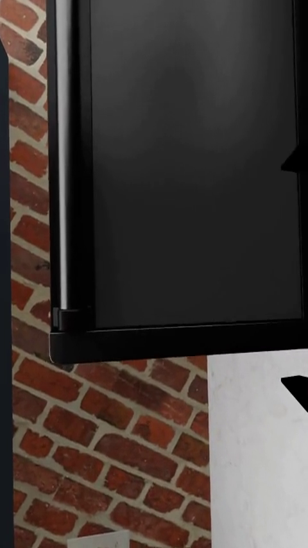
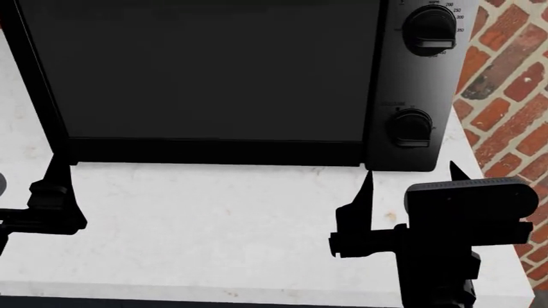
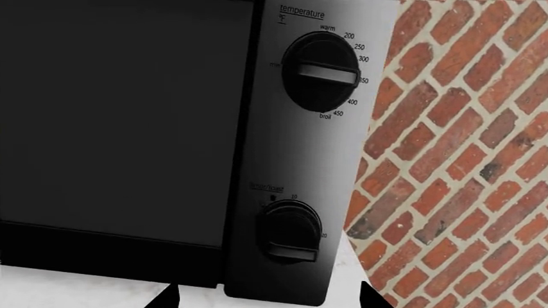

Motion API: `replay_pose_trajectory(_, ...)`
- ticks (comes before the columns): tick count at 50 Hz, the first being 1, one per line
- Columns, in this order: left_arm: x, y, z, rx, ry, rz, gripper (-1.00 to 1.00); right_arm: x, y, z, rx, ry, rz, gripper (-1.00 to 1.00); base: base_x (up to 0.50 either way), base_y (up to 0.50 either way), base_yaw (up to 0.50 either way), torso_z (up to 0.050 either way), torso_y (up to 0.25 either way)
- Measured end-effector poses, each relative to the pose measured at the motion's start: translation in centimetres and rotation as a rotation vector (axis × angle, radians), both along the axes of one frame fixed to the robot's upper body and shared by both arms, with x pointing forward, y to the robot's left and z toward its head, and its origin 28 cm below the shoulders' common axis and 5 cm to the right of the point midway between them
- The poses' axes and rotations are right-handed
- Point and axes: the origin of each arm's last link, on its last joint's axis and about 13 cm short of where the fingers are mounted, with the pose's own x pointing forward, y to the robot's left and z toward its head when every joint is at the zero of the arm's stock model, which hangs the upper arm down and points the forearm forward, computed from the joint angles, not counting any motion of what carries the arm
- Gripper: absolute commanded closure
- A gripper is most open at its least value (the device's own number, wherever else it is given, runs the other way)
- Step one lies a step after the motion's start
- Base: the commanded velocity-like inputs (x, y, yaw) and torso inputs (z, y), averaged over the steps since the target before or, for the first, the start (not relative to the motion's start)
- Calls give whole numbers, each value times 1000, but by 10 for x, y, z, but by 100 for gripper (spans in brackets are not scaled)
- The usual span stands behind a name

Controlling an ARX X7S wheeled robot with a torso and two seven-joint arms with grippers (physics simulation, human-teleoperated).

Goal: Turn on the toaster oven by setting the timer.

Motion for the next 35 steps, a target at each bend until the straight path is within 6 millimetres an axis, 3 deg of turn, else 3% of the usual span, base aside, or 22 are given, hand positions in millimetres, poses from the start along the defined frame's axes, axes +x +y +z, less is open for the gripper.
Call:
replay_pose_trajectory(12,1,0,0,2,0,-4,-100,1,1,0,-1,1,2,-100,283,0,0,0,0)
replay_pose_trajectory(20,1,0,0,3,-1,-4,-100,-2,1,2,-24,-1,4,-100,0,0,0,0,0)
replay_pose_trajectory(35,0,-1,-3,2,4,-6,-100,-18,-5,22,-327,47,38,-100,0,0,0,0,0)
